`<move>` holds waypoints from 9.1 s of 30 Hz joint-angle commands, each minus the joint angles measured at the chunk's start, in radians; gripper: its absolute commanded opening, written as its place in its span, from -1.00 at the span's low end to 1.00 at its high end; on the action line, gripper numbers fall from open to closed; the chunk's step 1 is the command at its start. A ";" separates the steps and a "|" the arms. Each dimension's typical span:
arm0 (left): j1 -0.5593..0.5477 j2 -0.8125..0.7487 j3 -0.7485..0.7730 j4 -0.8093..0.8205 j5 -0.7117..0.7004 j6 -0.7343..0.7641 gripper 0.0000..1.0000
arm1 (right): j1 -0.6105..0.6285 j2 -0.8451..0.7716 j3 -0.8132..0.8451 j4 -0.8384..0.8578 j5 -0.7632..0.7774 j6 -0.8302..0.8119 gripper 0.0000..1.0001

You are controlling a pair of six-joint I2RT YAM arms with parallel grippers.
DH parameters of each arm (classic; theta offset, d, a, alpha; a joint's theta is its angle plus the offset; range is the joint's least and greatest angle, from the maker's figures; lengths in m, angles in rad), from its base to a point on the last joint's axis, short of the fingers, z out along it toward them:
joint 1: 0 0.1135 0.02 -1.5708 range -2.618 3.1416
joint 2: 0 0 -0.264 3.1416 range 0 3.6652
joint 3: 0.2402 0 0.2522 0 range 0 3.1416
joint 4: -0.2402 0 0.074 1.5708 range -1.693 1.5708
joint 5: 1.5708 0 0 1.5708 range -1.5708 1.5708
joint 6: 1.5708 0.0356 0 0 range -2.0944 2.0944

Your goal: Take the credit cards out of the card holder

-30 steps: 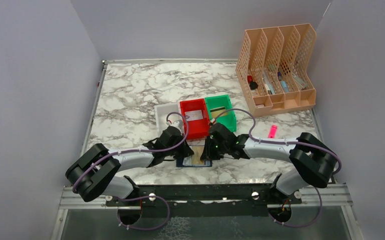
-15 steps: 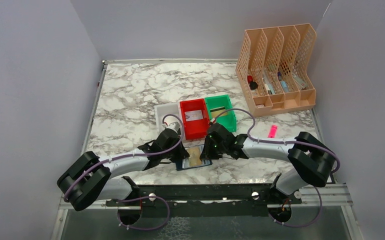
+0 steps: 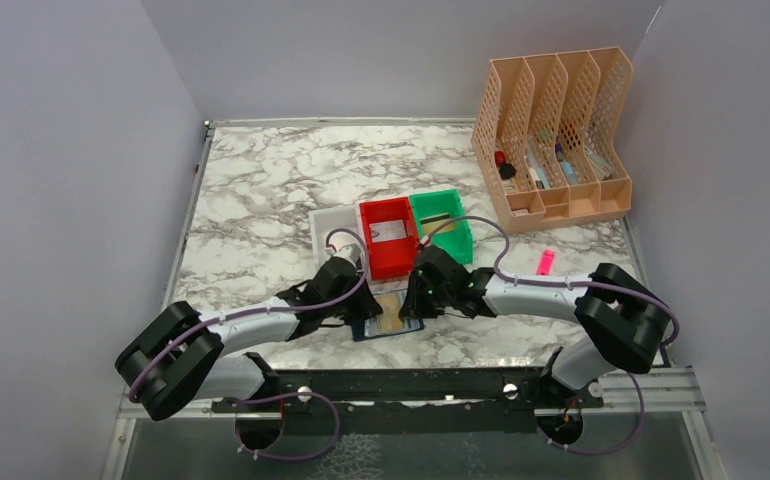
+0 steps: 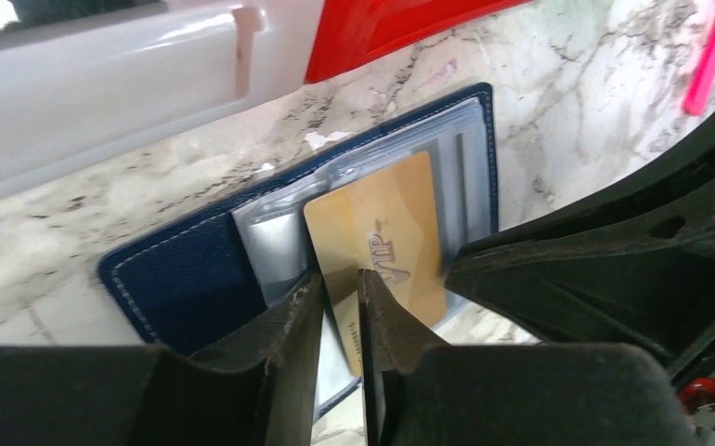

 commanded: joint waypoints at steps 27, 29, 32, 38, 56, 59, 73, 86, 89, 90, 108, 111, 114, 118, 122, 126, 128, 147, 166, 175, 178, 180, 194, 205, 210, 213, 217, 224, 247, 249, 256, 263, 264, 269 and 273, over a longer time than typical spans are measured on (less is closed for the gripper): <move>0.008 0.041 -0.245 0.314 0.037 -0.235 -0.45 | -0.002 0.091 -0.060 -0.018 -0.027 -0.036 -0.76; 0.008 0.041 -0.249 0.317 0.033 -0.241 -0.51 | -0.002 0.089 -0.059 -0.027 -0.014 -0.033 -0.76; 0.008 0.032 -0.256 0.318 0.022 -0.249 -0.60 | -0.002 0.091 -0.059 -0.027 -0.015 -0.035 -0.76; 0.008 0.001 -0.254 0.331 0.019 -0.237 -0.89 | -0.002 0.118 -0.058 -0.021 -0.023 -0.023 -0.76; 0.019 -0.329 -0.280 0.077 -0.112 -0.198 -1.00 | -0.002 0.063 -0.039 -0.049 0.016 -0.025 -0.69; 0.019 -0.341 -0.286 0.079 -0.111 -0.192 -1.00 | -0.002 0.074 -0.035 -0.041 -0.005 -0.030 -0.69; 0.019 -0.261 -0.267 0.138 -0.076 -0.181 -1.00 | -0.003 -0.031 -0.014 0.062 -0.174 -0.157 -0.54; 0.019 -0.257 -0.258 0.143 -0.072 -0.180 -1.00 | -0.002 0.094 0.024 0.162 -0.281 -0.160 -0.29; 0.019 -0.252 -0.253 0.146 -0.070 -0.178 -1.00 | -0.002 0.139 0.036 0.137 -0.253 -0.170 -0.27; 0.019 -0.249 -0.253 0.147 -0.068 -0.177 -1.00 | -0.002 0.153 0.037 0.131 -0.244 -0.170 -0.27; 0.019 -0.245 -0.253 0.290 0.022 -0.171 -0.72 | -0.002 0.221 -0.032 0.154 -0.228 -0.075 -0.30; 0.019 -0.254 -0.262 0.292 0.025 -0.175 -0.72 | -0.002 0.215 -0.032 0.147 -0.216 -0.069 -0.30; 0.020 -0.260 -0.270 0.295 0.028 -0.176 -0.69 | -0.002 0.206 -0.033 0.142 -0.202 -0.069 -0.30; 0.021 -0.252 -0.272 0.298 0.039 -0.175 -0.57 | -0.002 0.206 -0.026 0.136 -0.198 -0.068 -0.30; 0.020 -0.238 -0.271 0.299 0.045 -0.175 -0.55 | -0.002 0.208 -0.028 0.135 -0.194 -0.063 -0.30; 0.021 -0.217 -0.262 0.299 0.052 -0.169 -0.54 | -0.002 0.209 -0.027 0.134 -0.191 -0.059 -0.30; 0.022 -0.203 -0.253 0.300 0.059 -0.161 -0.55 | -0.002 0.211 -0.027 0.133 -0.189 -0.058 -0.30; 0.023 -0.429 -0.138 -0.140 -0.168 -0.090 -0.88 | -0.002 0.161 0.000 0.068 -0.139 -0.063 -0.31; 0.023 -0.464 -0.002 -0.138 -0.112 0.043 -1.00 | -0.002 -0.213 -0.007 0.045 -0.050 -0.167 -0.04; 0.023 -0.370 0.066 -0.026 -0.054 0.081 -1.00 | -0.015 -0.322 0.058 -0.104 0.110 -0.364 0.59; 0.026 -0.325 0.084 0.028 -0.015 0.084 -1.00 | -0.079 -0.345 0.019 -0.045 -0.041 -0.382 0.61; 0.038 -0.298 0.087 0.075 0.039 0.083 -1.00 | -0.142 -0.358 -0.015 0.019 -0.190 -0.374 0.61; 0.192 -0.219 0.010 0.397 0.413 -0.043 -1.00 | -0.331 -0.357 -0.132 0.345 -0.696 -0.236 0.38; 0.191 -0.221 0.004 0.505 0.493 -0.096 -1.00 | -0.364 -0.298 -0.171 0.619 -0.827 -0.061 0.09; 0.192 -0.229 -0.002 0.544 0.504 -0.115 -1.00 | -0.374 -0.296 -0.170 0.632 -0.820 -0.056 0.03; 0.191 -0.232 -0.003 0.567 0.517 -0.128 -1.00 | -0.379 -0.281 -0.172 0.647 -0.845 -0.040 -0.09; 0.192 -0.229 -0.004 0.592 0.528 -0.142 -1.00 | -0.381 -0.261 -0.199 0.751 -0.890 0.012 -0.18; 0.191 -0.219 -0.023 0.626 0.539 -0.157 -1.00 | -0.381 -0.270 -0.212 0.823 -0.911 0.046 -0.22; 0.190 -0.149 -0.057 0.780 0.573 -0.220 -1.00 | -0.382 -0.218 -0.235 1.004 -0.919 0.128 -0.73; 0.190 -0.147 -0.055 0.782 0.576 -0.224 -1.00 | -0.383 -0.218 -0.239 1.021 -0.919 0.134 -0.83; 0.190 -0.145 -0.065 0.782 0.560 -0.230 -0.39 | -0.383 -0.247 -0.254 0.969 -0.874 0.100 -0.99; 0.191 -0.173 -0.089 0.768 0.493 -0.229 0.53 | -0.383 -0.351 -0.208 0.616 -0.733 -0.090 -0.99; 0.191 -0.174 -0.088 0.756 0.487 -0.223 0.64 | -0.383 -0.366 -0.195 0.549 -0.694 -0.129 -0.98; 0.192 -0.182 -0.078 0.678 0.457 -0.189 0.87 | -0.383 -0.434 -0.129 0.243 -0.487 -0.307 -0.98; 0.191 -0.223 -0.073 0.568 0.408 -0.137 0.98 | -0.383 -0.448 -0.079 0.123 -0.363 -0.425 -0.99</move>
